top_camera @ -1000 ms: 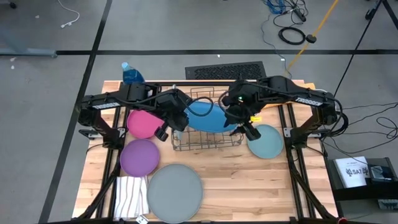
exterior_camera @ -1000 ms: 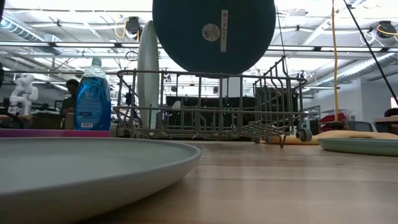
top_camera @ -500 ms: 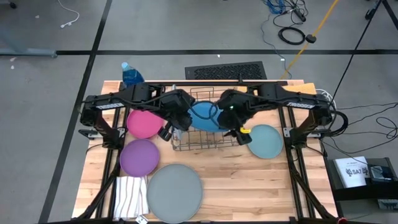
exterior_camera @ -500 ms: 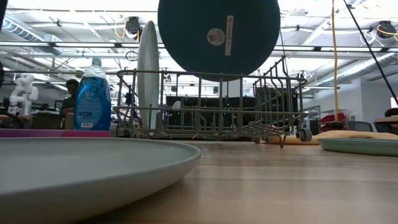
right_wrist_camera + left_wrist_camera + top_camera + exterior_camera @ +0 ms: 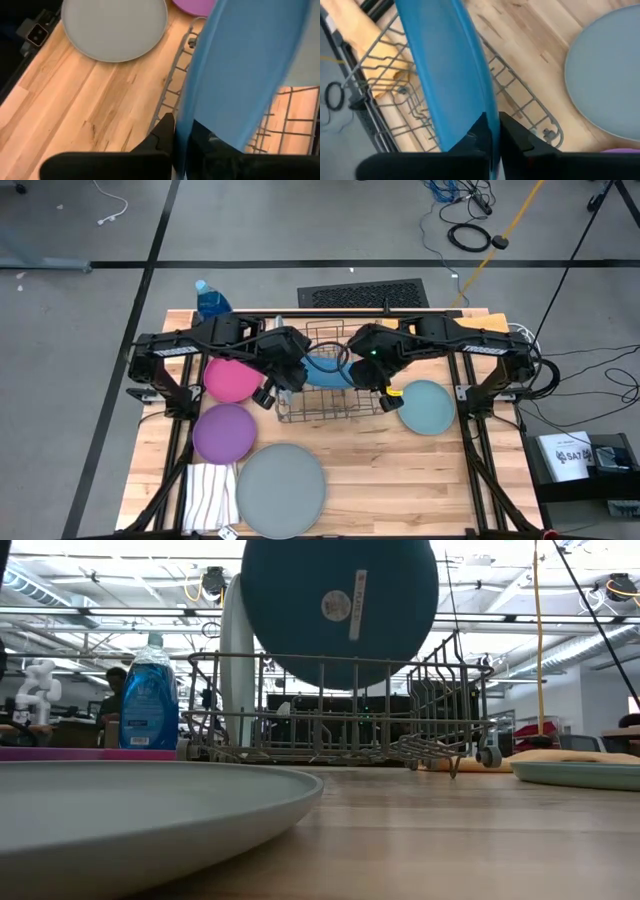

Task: Sort dishes
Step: Put the blue plate into the dish rack

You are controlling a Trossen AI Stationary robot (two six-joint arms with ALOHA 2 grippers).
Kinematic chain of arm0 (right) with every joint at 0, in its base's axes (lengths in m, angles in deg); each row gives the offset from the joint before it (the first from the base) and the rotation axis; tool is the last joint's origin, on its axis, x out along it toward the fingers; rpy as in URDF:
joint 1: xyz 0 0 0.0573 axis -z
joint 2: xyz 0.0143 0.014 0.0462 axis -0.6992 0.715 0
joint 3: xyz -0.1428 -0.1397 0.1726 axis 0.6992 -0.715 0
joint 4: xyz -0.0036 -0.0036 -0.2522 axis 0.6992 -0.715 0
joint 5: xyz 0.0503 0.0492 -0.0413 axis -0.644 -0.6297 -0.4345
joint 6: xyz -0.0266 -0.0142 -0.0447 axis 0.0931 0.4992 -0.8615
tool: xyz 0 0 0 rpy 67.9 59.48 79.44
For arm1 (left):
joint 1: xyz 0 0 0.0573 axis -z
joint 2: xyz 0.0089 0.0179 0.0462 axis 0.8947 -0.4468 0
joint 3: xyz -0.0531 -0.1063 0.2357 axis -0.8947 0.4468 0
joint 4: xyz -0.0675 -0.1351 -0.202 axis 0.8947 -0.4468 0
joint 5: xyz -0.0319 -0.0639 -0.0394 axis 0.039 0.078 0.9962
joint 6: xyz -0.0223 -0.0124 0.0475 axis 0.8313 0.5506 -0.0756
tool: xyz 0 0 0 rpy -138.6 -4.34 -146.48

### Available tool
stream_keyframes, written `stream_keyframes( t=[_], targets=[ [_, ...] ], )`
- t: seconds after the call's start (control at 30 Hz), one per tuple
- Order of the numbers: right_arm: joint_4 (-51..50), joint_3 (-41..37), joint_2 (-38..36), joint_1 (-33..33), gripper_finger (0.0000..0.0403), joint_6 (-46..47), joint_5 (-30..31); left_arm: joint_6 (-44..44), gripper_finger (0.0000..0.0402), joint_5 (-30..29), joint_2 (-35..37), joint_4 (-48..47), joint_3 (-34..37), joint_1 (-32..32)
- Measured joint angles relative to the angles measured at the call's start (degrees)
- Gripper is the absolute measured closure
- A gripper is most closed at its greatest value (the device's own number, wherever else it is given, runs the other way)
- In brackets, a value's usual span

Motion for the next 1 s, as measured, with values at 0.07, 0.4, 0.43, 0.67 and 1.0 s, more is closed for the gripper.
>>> stream_keyframes(
  t=[0.07, 0.4, 0.43, 0.67, 1.0],
  targets=[
    [-0.6, 0.0, -0.3, 0.1, 0.0396, 0.3, -0.1, 0.7, 0.0346, -2.0, 0.1, 1.0, 0.0, 0.0],
    [-2.7, 0.0, -1.5, 0.0, 0.0397, 2.0, 1.3, 2.4, 0.0244, -4.6, 3.9, 3.9, 0.0, 0.5],
    [-3.2, 0.0, -1.5, 0.0, 0.0397, 2.2, 1.3, 2.3, 0.0243, -4.9, 4.4, 3.7, 0.0, 0.6],
    [-2.8, -0.2, -1.4, 0.2, 0.0398, 5.1, 0.8, 3.0, 0.024, -10.0, 9.1, 4.3, -0.1, 0.5],
    [3.5, -0.1, -1.4, 3.4, 0.0398, 19.9, 13.6, 9.9, 0.024, -13.2, 17.4, 13.0, -0.1, 1.5]
  ],
)
